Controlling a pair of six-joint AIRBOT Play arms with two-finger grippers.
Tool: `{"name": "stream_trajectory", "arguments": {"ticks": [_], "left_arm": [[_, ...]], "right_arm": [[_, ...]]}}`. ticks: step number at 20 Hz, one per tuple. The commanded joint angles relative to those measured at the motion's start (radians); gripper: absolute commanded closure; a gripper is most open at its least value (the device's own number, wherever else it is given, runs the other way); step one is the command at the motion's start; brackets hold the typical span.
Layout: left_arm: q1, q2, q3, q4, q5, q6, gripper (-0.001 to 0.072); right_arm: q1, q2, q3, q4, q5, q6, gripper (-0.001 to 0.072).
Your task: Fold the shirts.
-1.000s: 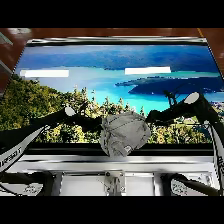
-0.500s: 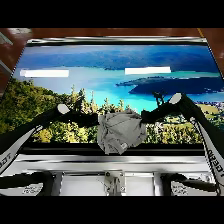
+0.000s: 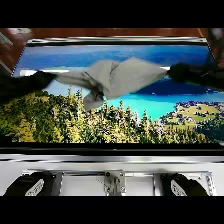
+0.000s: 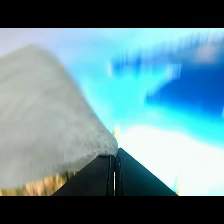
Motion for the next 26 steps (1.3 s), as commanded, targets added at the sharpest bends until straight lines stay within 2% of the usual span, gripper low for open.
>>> {"name": "stream_trajectory", "arguments": {"ticks": [1,4,9,14,16,18,20,23,26], "left_arm": [[0.126,0.192,0.152,0.044,0.019,0.007,0.0671],[0.190,0.241,0.212,0.074,0.019,0.006,0.0671],[0.196,0.255,0.216,0.070,-0.005,0.006,0.0670],[0.197,0.238,0.178,0.085,-0.129,0.026,0.0670],[0.197,0.232,0.106,0.085,-0.158,0.026,0.0670],[0.196,0.232,0.007,0.085,-0.158,0.026,0.0670],[0.196,0.225,-0.089,0.085,-0.157,0.026,0.0670],[0.196,0.203,-0.209,0.085,-0.151,0.025,0.0670],[0.191,0.165,-0.301,0.069,-0.150,0.025,0.0670]], "right_arm": [[-0.024,0.159,0.116,-0.010,-0.093,0.022,0.0651],[-0.024,0.229,0.125,-0.059,-0.077,0.020,0.0651],[-0.024,0.259,0.126,-0.100,0.031,0.021,0.0651],[-0.024,0.222,0.125,-0.113,0.299,0.023,0.0651],[-0.023,0.159,0.120,-0.111,0.454,0.041,0.0650],[-0.023,0.083,0.077,-0.111,0.534,0.048,0.0650],[-0.023,0.002,0.007,-0.109,0.497,0.048,0.0650],[-0.023,-0.149,-0.068,-0.072,0.307,0.047,0.0650],[-0.023,-0.338,-0.072,0.085,0.113,0.047,0.0650]]}}
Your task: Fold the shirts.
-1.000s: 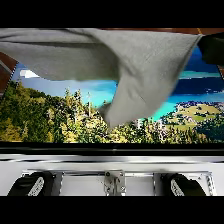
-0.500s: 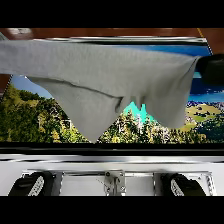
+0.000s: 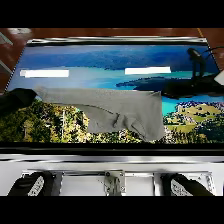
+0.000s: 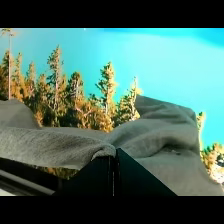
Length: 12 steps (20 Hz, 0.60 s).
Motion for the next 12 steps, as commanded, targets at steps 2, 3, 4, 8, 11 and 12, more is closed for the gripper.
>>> {"name": "stream_trajectory", "arguments": {"ticks": [2,3,4,8,11,12], "left_arm": [[-0.027,-0.058,-0.139,-0.014,0.001,-0.001,0.0670],[-0.046,-0.075,-0.161,-0.014,0.012,-0.002,0.0670],[-0.068,-0.093,-0.178,-0.014,0.027,-0.003,0.0670],[-0.124,-0.151,-0.187,-0.014,0.061,-0.003,0.0670],[-0.125,-0.154,-0.187,-0.014,0.063,-0.003,0.0670],[-0.125,-0.154,-0.187,-0.014,0.063,-0.003,0.0670]], "right_arm": [[0.001,-0.270,-0.026,0.266,-0.237,0.001,0.0650],[0.001,-0.325,-0.026,0.322,-0.245,0.001,0.0650],[0.000,-0.367,-0.026,0.359,-0.240,-0.003,0.0650],[-0.029,-0.398,-0.014,0.383,-0.171,-0.043,0.0175],[-0.146,-0.343,0.027,0.266,0.043,-0.085,0.0158],[-0.192,-0.323,0.027,0.190,0.109,-0.078,0.0158]]}}
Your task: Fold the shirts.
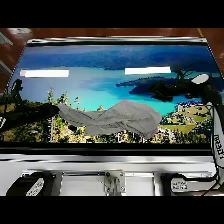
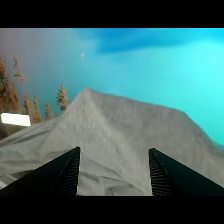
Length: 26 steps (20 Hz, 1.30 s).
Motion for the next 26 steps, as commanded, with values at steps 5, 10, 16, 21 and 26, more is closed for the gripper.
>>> {"name": "stream_trajectory", "arguments": {"ticks": [5,10,16,21,26], "left_arm": [[-0.011,-0.011,-0.006,-0.004,0.006,0.000,0.0670],[-0.011,-0.011,-0.006,-0.003,0.006,0.000,0.0670],[-0.011,-0.011,-0.006,-0.003,0.008,0.000,0.0670],[-0.011,-0.011,-0.006,-0.003,0.051,0.000,0.0670],[-0.011,-0.011,-0.006,-0.003,0.067,0.000,0.0670]], "right_arm": [[-0.241,0.044,-0.132,-0.238,0.269,0.061,0.0076],[-0.232,0.044,-0.383,-0.081,-0.008,0.049,0.0076],[-0.231,0.001,-0.412,0.014,-0.171,0.048,0.0080],[-0.231,-0.031,-0.412,0.071,-0.209,0.055,0.0234],[-0.211,-0.032,-0.412,0.073,-0.207,0.031,0.0196]]}}
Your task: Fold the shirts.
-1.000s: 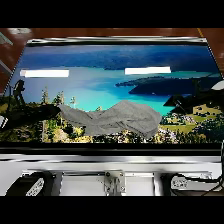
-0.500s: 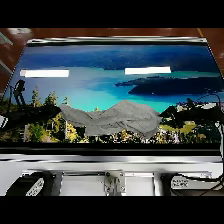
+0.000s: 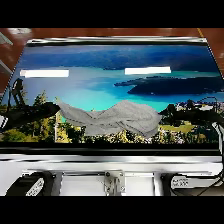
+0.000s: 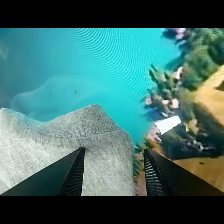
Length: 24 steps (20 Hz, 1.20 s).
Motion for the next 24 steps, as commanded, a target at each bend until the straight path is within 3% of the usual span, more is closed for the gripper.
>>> {"name": "stream_trajectory", "arguments": {"ticks": [1,2,3,4,5,8,12,15,20,24], "left_arm": [[0.000,-0.001,0.000,0.000,0.012,0.000,0.0670],[0.000,-0.001,0.000,0.000,0.012,0.000,0.0670],[0.000,-0.001,0.000,0.000,0.012,0.000,0.0670],[0.000,-0.001,0.000,0.001,0.012,0.000,0.0670],[0.001,-0.001,0.000,0.001,0.012,0.000,0.0670],[0.011,0.000,0.009,-0.003,0.011,-0.003,0.0670],[0.102,0.005,0.169,0.005,-0.027,0.005,0.0670],[0.200,0.005,0.438,0.004,-0.108,0.060,0.0670],[0.234,0.008,0.934,0.004,-0.140,0.064,0.0671],[0.234,0.055,1.110,0.011,-0.142,0.090,0.0671]], "right_arm": [[0.032,-0.007,-0.001,0.011,-0.013,-0.021,0.0196],[0.053,-0.009,-0.001,0.010,-0.026,-0.025,0.0207],[0.072,-0.009,-0.001,0.010,-0.045,-0.025,0.0345],[0.085,-0.008,-0.001,0.017,-0.062,-0.025,0.0541],[0.088,-0.008,0.000,0.031,-0.063,-0.026,0.0646],[0.066,0.039,0.018,0.113,-0.003,-0.123,0.0651],[-0.006,0.219,0.193,0.138,0.229,-0.226,0.0651],[-0.069,0.410,0.405,0.170,0.271,-0.222,0.0651],[-0.096,0.655,0.755,0.173,0.204,-0.157,0.0651],[-0.096,0.792,0.889,0.111,0.172,-0.060,0.0651]]}}
